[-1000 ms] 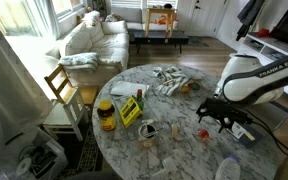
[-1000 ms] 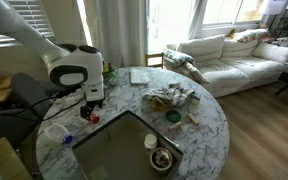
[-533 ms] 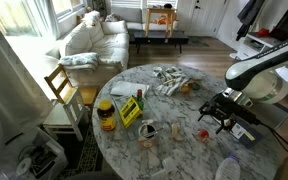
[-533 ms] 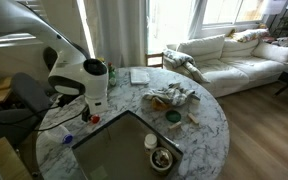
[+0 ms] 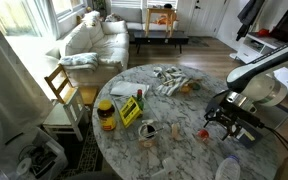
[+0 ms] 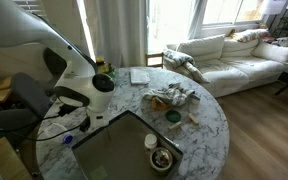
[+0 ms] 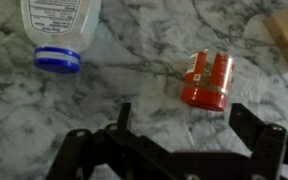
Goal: Put the container with the red lid upright and put the wooden block on top of it then place the container and block in the yellow tin on the left
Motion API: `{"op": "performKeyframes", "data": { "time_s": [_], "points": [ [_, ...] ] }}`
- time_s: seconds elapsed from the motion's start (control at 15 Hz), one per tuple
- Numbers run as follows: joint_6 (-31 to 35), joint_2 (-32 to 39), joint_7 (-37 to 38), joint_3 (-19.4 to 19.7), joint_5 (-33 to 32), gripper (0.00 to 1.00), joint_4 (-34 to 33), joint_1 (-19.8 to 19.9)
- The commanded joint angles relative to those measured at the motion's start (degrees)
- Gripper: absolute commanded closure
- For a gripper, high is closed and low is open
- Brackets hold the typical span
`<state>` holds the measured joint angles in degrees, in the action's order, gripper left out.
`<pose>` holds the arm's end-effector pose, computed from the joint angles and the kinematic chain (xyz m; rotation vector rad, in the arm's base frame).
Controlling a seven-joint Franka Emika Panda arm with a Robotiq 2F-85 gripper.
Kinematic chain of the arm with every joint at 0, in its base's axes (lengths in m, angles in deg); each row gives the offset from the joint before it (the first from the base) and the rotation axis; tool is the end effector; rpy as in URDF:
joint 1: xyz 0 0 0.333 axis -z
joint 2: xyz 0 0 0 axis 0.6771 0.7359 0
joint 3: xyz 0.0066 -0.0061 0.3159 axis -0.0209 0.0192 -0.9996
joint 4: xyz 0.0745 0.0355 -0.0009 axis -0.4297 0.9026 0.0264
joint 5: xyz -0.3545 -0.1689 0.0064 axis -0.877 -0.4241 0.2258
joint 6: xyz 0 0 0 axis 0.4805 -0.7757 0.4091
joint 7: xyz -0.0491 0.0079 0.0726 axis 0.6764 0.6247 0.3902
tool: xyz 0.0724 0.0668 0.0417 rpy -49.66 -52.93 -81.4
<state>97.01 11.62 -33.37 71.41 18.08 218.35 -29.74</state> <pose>0.4330 -0.1202 0.1854 -2.1222 1.6783 0.4190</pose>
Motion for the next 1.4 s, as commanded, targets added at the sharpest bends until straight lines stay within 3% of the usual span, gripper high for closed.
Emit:
{"op": "performKeyframes", "data": {
  "time_s": [0.0,0.4,0.47,0.53,0.67,1.0,1.07,1.33],
  "points": [
    [-2.7,3.0,-0.6,1.4,2.1,0.0,-1.9,-1.9],
    [-3.9,5.5,-1.3,1.4,6.8,0.0,-3.8,-2.3],
    [-4.3,5.9,-1.3,1.4,7.7,0.05,-4.2,-2.2],
    [-3.9,6.3,-0.7,1.5,8.4,0.27,-4.4,-2.5],
    [-4.1,6.7,1.1,1.7,9.2,0.32,-4.9,-3.0],
    [-3.5,5.5,12.1,3.1,4.4,0.72,-5.5,-6.9],
    [-3.4,5.0,14.5,3.4,3.0,0.76,-5.6,-7.9],
    [0.3,2.7,25.4,3.6,-6.9,0.76,-5.8,-12.9]
  ]
}}
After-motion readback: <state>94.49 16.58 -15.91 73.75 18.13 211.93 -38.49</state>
